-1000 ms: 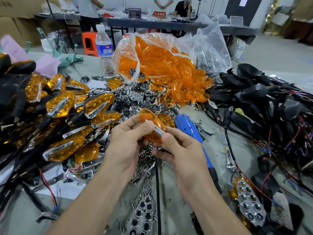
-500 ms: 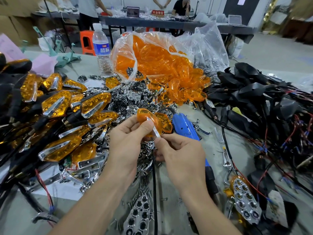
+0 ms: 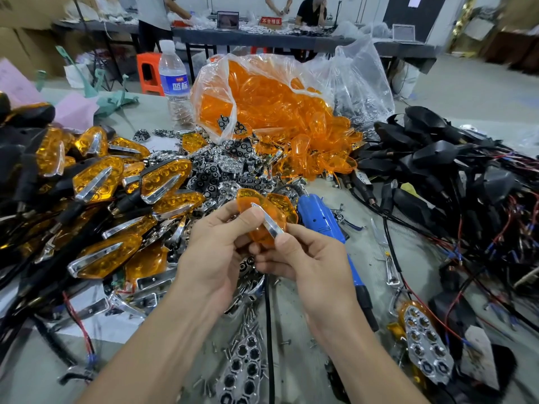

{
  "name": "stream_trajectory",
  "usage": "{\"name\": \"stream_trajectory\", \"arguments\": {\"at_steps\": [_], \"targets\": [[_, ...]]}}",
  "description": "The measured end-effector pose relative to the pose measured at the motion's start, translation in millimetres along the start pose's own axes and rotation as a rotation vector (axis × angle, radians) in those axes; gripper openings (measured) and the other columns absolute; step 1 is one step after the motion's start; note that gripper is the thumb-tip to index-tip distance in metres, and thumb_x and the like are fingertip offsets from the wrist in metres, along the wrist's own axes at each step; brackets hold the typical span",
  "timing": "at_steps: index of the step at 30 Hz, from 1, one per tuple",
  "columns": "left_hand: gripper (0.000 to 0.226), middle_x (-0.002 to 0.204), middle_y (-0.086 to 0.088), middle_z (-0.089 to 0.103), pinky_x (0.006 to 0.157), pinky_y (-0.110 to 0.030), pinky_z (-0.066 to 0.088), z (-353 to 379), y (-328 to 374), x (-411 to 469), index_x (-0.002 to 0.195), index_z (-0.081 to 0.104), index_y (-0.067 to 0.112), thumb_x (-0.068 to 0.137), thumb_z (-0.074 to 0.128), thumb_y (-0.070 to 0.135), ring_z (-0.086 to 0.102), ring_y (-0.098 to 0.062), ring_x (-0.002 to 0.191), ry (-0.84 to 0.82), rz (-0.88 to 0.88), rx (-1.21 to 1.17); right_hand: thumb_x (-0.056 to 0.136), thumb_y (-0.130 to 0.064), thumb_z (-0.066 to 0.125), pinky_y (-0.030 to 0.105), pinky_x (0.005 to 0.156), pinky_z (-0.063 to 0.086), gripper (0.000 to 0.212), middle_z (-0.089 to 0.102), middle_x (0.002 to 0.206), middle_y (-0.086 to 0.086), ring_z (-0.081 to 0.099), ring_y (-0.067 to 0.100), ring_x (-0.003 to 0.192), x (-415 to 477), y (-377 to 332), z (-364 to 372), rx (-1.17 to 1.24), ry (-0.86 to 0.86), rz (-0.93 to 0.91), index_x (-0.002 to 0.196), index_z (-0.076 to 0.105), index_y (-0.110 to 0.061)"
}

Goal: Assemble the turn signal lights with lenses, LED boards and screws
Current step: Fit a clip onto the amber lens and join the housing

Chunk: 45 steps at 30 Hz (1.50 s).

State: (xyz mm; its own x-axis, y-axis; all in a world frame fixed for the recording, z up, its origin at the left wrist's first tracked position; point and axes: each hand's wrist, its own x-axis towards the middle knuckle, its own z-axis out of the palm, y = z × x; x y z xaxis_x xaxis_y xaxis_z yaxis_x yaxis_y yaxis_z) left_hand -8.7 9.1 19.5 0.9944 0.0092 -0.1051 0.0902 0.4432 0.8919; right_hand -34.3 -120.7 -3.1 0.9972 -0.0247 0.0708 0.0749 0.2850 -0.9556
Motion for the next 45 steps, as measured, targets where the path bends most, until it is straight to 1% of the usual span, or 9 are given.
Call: {"name": "stream_trajectory", "arguments": {"at_steps": [12,19,23,28,31,34,37,40,45], "targets": [[0.017,0.085,-0.010,0.079,0.051,-0.018,0.049,0,2,-1,0.084,0.082,0.021,0.068,0.078,0.022,0.067,-0.012,0.061,0.019,0.020,0.088,0.093,0.003,0.071,0.035,0.069,0.064,0.004,0.076,0.085,0.022,0.074,0.026,0.070,2,-9,-5,-0.014,-0.041,0.135,0.094,0.074,0.002],[0.031,0.098,0.009,0.081,0.077,-0.013,0.055,-2,-9,1,0.106,0.080,0.030,0.085,0.079,0.008,0.075,-0.005,0.093,0.003,0.234,0.487,0.082,0.000,0.075,0.045,0.078,0.059,0.018,0.077,0.083,0.002,0.073,0.024,0.078,1,-31,-31,-0.512,0.039,-0.096,0.084,0.073,-0.018],[0.040,0.110,0.028,0.074,0.096,-0.021,0.048,-1,-9,-2,0.115,0.076,0.041,0.076,0.071,0.031,0.065,0.011,0.109,0.028,0.309,0.711,0.070,-0.015,0.069,0.017,0.070,0.046,0.019,0.066,0.076,-0.015,0.060,0.005,0.079,-15,-38,-41,-1.111,0.072,-0.322,0.080,0.064,-0.030],[0.020,0.128,0.033,0.062,0.117,-0.023,0.031,10,-23,-9,0.108,0.077,0.040,0.091,0.072,0.031,0.041,0.014,0.133,-0.025,0.461,1.211,0.075,-0.039,0.081,0.018,0.115,0.018,0.017,0.071,0.100,-0.018,0.052,-0.001,0.108,-29,-41,-40,-1.466,-0.230,-0.153,0.087,0.075,-0.029],[0.028,0.153,0.019,0.050,0.125,-0.025,0.010,15,-31,-11,0.122,0.073,0.038,0.095,0.070,0.032,0.020,0.007,0.150,-0.105,0.490,1.367,0.080,-0.040,0.080,0.015,0.078,0.047,0.007,0.075,0.090,-0.014,0.064,0.000,0.082,-23,-58,-51,-1.118,-0.104,-0.006,0.085,0.076,-0.038],[0.053,0.165,0.020,0.020,0.123,-0.026,-0.007,18,-32,-7,0.151,0.047,0.039,0.099,0.058,0.047,-0.005,0.008,0.149,-0.139,0.519,1.485,0.090,-0.031,0.073,0.017,0.044,0.041,0.008,0.067,0.057,-0.015,0.053,0.003,0.041,2,-76,-78,-1.247,0.044,0.042,0.082,0.075,-0.033],[0.070,0.167,0.018,0.005,0.122,-0.028,-0.011,17,-28,-1,0.163,0.020,0.038,0.100,0.046,0.056,-0.012,0.002,0.151,-0.083,0.516,1.541,0.098,-0.024,0.066,0.029,0.060,0.056,0.013,0.064,0.077,-0.010,0.055,0.007,0.050,29,-88,-94,-1.381,0.027,0.131,0.098,0.076,-0.032],[0.072,0.167,0.016,0.011,0.122,-0.030,-0.005,8,-22,3,0.164,0.013,0.037,0.104,0.051,0.044,-0.005,0.000,0.151,0.016,0.491,1.461,0.098,-0.015,0.062,0.022,0.048,0.043,0.023,0.068,0.084,-0.009,0.049,0.005,0.045,38,-82,-85,-1.362,0.006,0.082,0.106,0.076,-0.031],[0.080,0.164,0.008,0.039,0.121,-0.050,0.033,-16,-7,13,0.162,0.014,0.041,0.101,0.058,0.014,0.049,-0.025,0.141,0.230,0.406,1.330,0.093,-0.008,0.062,0.024,0.051,0.045,0.027,0.061,0.066,-0.011,0.043,0.002,0.051,35,-50,-33,-1.359,-0.192,-0.093,0.103,0.078,-0.028]]}}
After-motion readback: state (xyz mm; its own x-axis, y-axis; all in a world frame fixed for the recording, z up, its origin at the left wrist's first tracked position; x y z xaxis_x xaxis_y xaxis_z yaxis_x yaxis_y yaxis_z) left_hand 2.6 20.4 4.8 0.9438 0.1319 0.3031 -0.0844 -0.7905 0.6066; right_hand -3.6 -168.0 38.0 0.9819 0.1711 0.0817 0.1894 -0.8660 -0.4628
